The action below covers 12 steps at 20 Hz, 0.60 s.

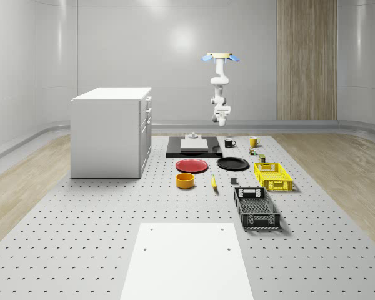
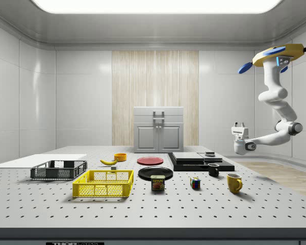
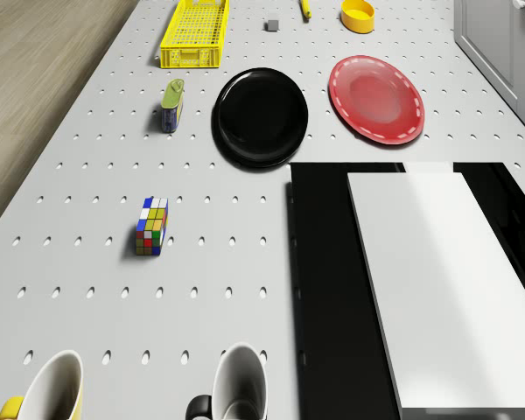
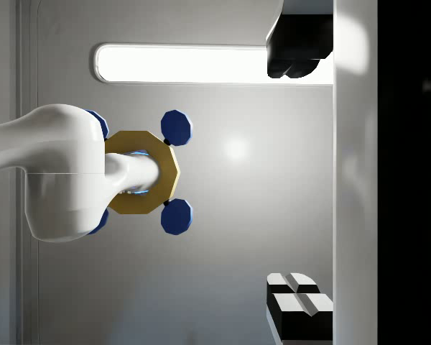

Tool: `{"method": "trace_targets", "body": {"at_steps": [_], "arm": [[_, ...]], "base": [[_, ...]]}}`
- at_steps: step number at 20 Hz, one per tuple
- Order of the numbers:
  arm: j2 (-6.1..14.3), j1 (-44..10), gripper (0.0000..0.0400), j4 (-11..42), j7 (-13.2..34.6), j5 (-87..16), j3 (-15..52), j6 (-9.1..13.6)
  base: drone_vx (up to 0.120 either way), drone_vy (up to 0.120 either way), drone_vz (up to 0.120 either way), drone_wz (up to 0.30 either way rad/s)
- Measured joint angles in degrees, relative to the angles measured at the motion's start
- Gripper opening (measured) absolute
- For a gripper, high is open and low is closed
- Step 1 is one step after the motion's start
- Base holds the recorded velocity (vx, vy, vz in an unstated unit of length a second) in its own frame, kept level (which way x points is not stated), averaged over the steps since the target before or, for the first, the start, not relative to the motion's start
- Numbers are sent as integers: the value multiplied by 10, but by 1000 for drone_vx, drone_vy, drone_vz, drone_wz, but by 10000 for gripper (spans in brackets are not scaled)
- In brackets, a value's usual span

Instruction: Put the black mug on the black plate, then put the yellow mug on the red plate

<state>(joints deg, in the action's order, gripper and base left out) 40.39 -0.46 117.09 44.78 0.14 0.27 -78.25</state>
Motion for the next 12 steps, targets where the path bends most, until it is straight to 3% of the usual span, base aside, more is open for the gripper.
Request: {"method": "trace_targets", "body": {"at_steps": [12], "arm": [[3,-1,400,3,0,-2,2,-5]], "base": [[120,0,0,0]]}}
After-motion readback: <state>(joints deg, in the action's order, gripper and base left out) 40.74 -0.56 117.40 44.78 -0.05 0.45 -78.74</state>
